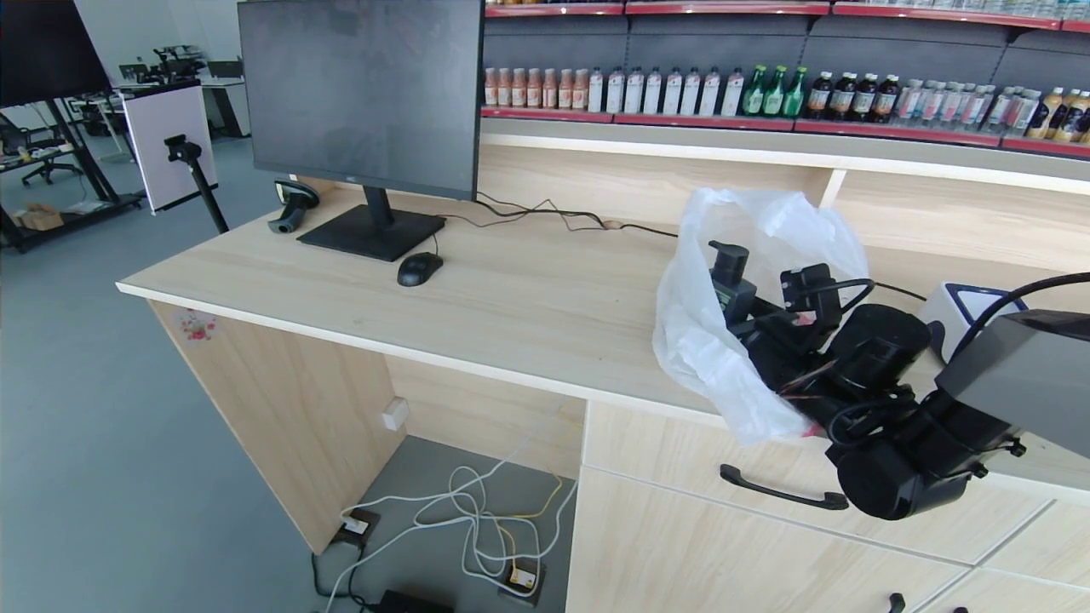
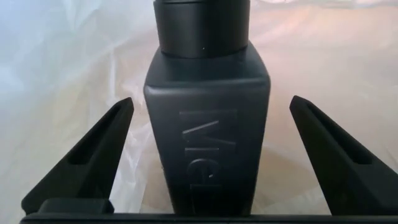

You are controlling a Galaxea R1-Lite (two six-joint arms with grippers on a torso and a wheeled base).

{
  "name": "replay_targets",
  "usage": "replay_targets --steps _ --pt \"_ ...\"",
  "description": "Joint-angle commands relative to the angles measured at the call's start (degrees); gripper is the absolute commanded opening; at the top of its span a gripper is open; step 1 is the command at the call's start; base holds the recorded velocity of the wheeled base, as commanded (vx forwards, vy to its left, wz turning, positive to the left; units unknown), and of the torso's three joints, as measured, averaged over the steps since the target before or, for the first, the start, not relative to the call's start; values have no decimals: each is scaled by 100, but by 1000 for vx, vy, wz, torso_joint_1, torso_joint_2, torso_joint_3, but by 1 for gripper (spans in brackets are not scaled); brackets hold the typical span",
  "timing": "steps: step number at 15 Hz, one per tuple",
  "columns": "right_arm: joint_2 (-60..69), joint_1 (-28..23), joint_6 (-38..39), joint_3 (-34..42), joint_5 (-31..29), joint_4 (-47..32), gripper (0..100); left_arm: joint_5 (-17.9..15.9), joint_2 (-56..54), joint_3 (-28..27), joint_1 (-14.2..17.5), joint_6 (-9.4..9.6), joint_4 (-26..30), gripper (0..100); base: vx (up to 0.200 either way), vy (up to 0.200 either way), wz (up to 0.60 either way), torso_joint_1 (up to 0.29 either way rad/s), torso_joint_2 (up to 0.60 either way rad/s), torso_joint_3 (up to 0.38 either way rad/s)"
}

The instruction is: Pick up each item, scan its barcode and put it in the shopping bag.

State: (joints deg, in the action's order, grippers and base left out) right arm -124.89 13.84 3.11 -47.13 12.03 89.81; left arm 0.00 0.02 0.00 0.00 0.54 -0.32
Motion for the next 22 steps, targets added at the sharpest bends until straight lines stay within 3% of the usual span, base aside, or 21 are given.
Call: replay_targets --steps 1,17,22 --pt "308 -21 -3 90 1 19 100 0 -2 0 0 -1 -3 100 0 0 0 0 0 0" --pt "2206 -118 -74 1382 1 19 100 0 6 0 0 -10 5 100 0 0 0 0 0 0" --pt "2417 -566 -12 1435 1 19 100 0 6 0 0 -10 5 100 0 0 -120 0 0 0"
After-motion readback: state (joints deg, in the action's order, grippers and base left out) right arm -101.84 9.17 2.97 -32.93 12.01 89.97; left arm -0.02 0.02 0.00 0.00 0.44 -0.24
